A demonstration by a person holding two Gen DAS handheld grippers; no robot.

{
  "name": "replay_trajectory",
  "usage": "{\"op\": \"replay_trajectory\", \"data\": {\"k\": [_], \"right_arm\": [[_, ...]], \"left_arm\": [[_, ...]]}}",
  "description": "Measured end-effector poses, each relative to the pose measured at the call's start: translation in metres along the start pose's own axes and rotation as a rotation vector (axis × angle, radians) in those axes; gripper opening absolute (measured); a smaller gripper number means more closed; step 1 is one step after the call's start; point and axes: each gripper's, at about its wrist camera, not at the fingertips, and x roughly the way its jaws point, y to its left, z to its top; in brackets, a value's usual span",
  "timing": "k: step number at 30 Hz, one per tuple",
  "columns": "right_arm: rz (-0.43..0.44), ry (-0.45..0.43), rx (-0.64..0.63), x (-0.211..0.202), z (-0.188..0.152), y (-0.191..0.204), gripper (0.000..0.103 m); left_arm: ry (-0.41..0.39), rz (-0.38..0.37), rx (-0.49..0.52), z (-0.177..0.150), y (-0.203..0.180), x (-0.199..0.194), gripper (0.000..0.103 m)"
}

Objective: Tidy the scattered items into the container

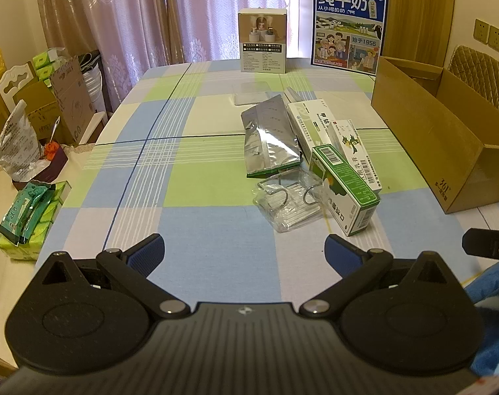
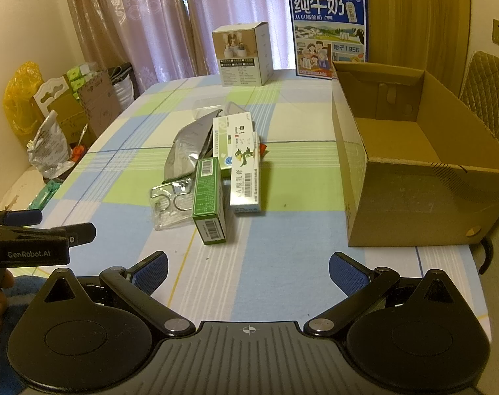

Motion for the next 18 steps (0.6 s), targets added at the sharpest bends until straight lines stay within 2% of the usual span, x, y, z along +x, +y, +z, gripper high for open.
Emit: {"op": "replay_trajectory", "data": {"k": [8,18], "right_arm": [[-0.01,0.016,-0.005,0.001,0.001,0.001,0.101],[-0.01,0.025,-0.002,-0.001,0.008,0.004,0.101]], "left_arm": [[0.0,-0.02,-0.024,-0.001,0.006,-0.001,0.102],[0.02,-0.079,-0.089,0.0,0.021,-0.001,0.102]]}}
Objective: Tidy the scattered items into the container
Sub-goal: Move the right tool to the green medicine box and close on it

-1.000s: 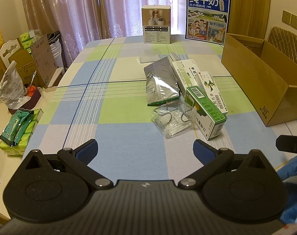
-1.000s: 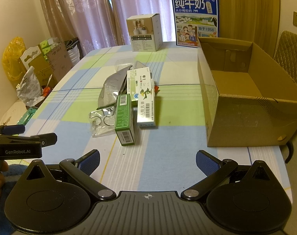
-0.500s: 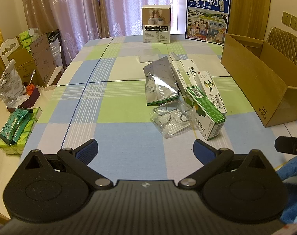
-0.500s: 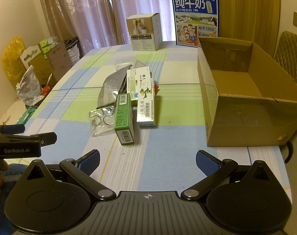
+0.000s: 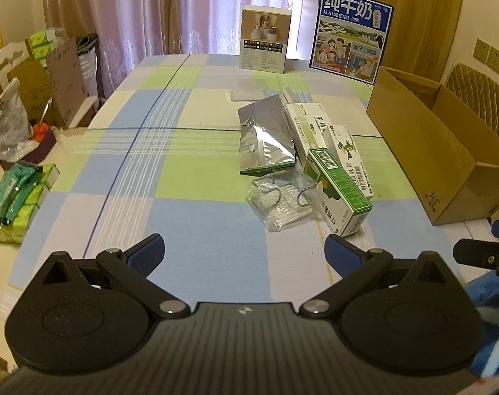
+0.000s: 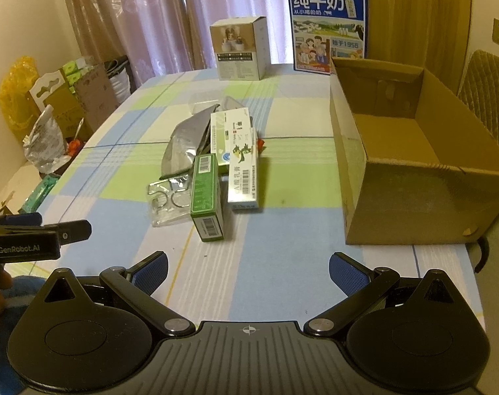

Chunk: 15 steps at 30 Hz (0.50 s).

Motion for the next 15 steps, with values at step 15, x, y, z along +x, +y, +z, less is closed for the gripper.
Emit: {"op": "replay_trajectory", "data": {"k": [15], "right_arm": [[0.019,-0.015,-0.104,0.037,0.038,0.028,0.101]], "left_arm": [[-0.026,-0.124,0.045,0.033,0.022,0.009,0.102]]}}
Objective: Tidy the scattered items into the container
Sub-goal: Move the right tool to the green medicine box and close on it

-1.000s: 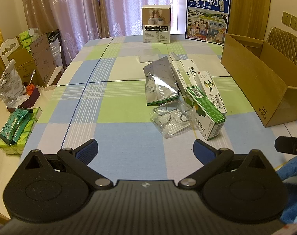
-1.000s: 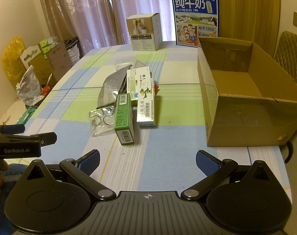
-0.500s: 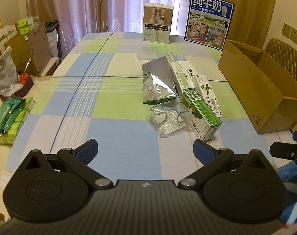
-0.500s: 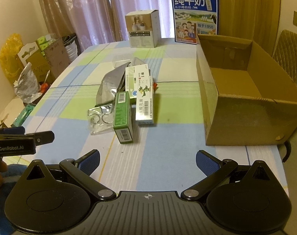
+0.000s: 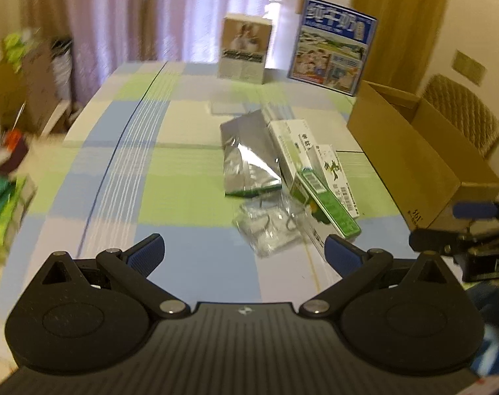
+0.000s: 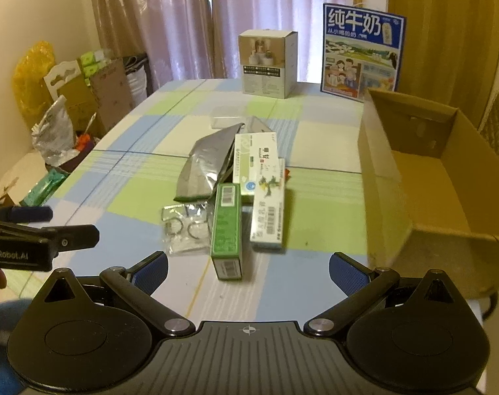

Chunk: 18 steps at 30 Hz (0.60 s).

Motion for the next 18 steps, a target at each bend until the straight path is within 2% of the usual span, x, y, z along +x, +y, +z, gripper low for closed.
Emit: {"op": "replay_trajectory", "data": {"k": [6,9,15,18], "right_arm": [[0.022,0.052,-0.067,0.036,0.011,0.008,0.101],[0.036,0.08,-0.097,0.055,0.011,0.011,0.101],[0.082,0.125,-0.098,0.087,0.008,0.009,0.079],[0.092,0.144,-0.095,0.097,0.008,0.007,0.073]], "left_arm": [[-0.021,-0.047,0.195,0.016,0.009,0.028,0.102],[-0.003,-0.131,0.309,0.016,0.012,0.051,0.102],[0.05,-0.219,0.498,0.009,0.011,0.092,0.1],[0.062,-0.228,0.538,0.01,0.013,0.112,0.092]]}}
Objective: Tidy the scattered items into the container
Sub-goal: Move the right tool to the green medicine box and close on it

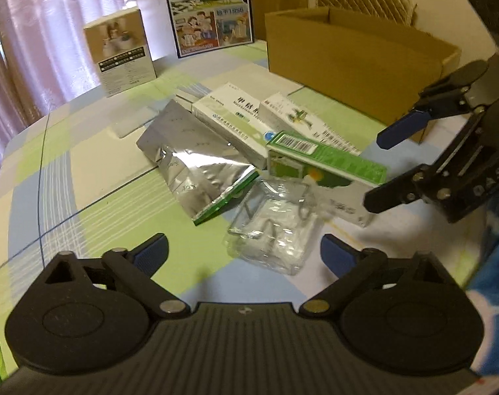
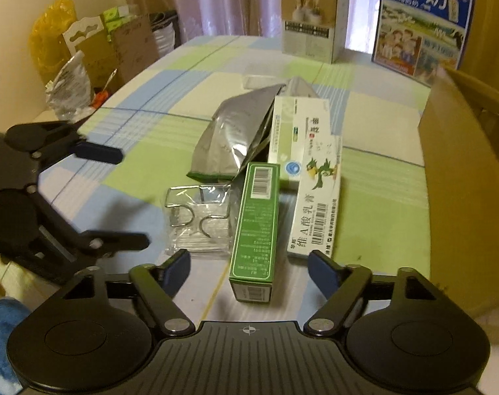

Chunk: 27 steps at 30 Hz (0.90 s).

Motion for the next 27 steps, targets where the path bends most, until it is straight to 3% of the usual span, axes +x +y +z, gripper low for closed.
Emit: {"op": "replay_trajectory", "data": {"k": [6,9,13,14,16,17,19,27], "right_arm": [[0.02,0.017,0.029,0.017,0.002,-0.006,0.065],[0.027,0.03,0.056,0.024,0.002,-0.012,0.053],[0.024,0.043,0.072,0.03,0.002,-0.015,0.04],[0.023,0.047,0.071,0.031,0.002,-0.015,0.032],[0.009,0.046,0.068,0.031,0.001,-0.015,0.03],[0.002,0.043,0.068,0.031,0.001,-0.015,0.027],[0.001,0.04,0.071,0.03,0.0,-0.016,0.027],[0.008,0.04,0.036,0.027,-0.006,-0.008,0.028]], "left_arm": [[0.036,-0.06,0.096,0.009,0.005,0.034,0.078],[0.049,-0.099,0.095,0.012,0.008,0.045,0.071],[0.055,-0.12,0.085,0.012,0.01,0.054,0.068],[0.057,-0.127,0.076,0.012,0.011,0.055,0.067],[0.066,-0.151,0.056,0.013,0.011,0.055,0.05],[0.069,-0.146,0.044,0.013,0.011,0.054,0.049],[0.081,-0.127,0.03,0.013,0.009,0.05,0.037],[0.089,-0.099,-0.025,0.001,-0.002,0.027,0.035]]}}
